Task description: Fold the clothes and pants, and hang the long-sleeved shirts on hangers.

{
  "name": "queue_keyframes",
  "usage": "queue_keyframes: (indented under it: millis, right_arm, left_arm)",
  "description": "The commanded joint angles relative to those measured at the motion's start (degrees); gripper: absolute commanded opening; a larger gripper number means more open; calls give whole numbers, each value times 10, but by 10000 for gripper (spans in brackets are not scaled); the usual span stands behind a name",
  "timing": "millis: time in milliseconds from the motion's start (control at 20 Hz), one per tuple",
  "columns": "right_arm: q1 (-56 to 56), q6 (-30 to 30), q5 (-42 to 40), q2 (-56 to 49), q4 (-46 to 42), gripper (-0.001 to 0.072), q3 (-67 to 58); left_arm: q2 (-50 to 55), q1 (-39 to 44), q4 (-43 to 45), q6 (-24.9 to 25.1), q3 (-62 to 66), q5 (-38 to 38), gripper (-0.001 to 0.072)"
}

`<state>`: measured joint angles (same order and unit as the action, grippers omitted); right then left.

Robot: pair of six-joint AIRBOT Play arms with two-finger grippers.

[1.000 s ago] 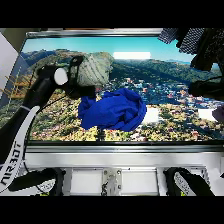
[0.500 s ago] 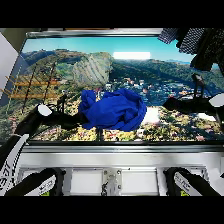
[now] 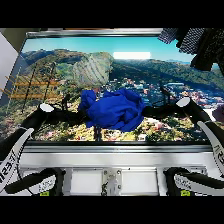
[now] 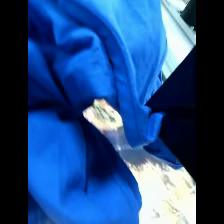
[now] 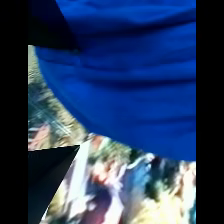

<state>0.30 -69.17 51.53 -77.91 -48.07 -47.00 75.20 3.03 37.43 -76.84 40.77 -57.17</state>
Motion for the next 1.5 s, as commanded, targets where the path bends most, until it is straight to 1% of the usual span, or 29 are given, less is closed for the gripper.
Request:
queue_keyframes:
  millis: [0, 50, 100, 150, 250, 350, 450, 500, 600, 750, 850, 950, 1050, 1100, 1150, 1250, 1350, 1400, 1450]
  right_arm:
    - [51, 1, -63, -47, 47, 618, 1]
    - [57, 1, -66, -53, 48, 556, 0]
    - [58, 3, -66, -56, 48, 298, -1]
    - [56, 5, -60, -54, 41, 6, -5]
    - [26, 4, -19, -30, -8, 12, -49]
    - [-19, 1, 42, 19, -87, 11, -145]
    - [-61, -12, 92, 74, -139, 11, -268]
    - [-78, -23, 107, 101, -152, 11, -332]
    - [-97, -33, 108, 149, -153, 11, -435]
    - [-95, -33, 100, 205, -151, 11, -529]
    - [-91, -45, 100, 233, -147, 11, -551]
    - [-91, -64, 110, 254, -147, 11, -551]
    - [-91, -69, 126, 256, -147, 11, -551]
    - [-91, -83, 137, 248, -147, 11, -550]
    - [-91, -93, 147, 235, -147, 11, -550]
    - [-85, -106, 164, 191, -148, 10, -550]
    - [-68, -106, 162, 127, -151, 10, -550]
    - [-58, -106, 147, 88, -167, 11, -550]
    - [-49, -107, 119, 49, -195, 12, -550]
  left_arm:
    - [-3, 0, -10, 6, 32, -37, 10]
    - [-14, 0, -10, 6, 47, -45, 10]
    - [-29, 0, -10, 5, 64, -51, 9]
    - [-50, -2, -10, 5, 89, -61, 9]
    - [-99, -11, -10, 0, 157, -83, 9]
    - [-153, -23, -10, -12, 243, -97, 10]
    - [-206, -25, -10, -34, 331, -96, 9]
    - [-231, -25, -10, -41, 370, -90, 9]
    - [-277, -7, -9, -55, 420, -64, 9]
    - [-334, 22, -9, -63, 443, -24, 9]
    - [-363, 37, 3, -96, 427, -20, 9]
    - [-385, 56, 70, -151, 388, -28, 9]
    - [-402, 74, 158, -225, 331, -33, 9]
    - [-407, 83, 189, -259, 296, -37, 9]
    - [-407, 92, 203, -277, 263, -44, 9]
    - [-389, 111, 205, -280, 194, -50, 9]
    - [-345, 133, 219, -278, 143, -39, 9]
    - [-318, 142, 233, -267, 128, -20, 9]
    - [-285, 148, 246, -244, 119, 8, 9]
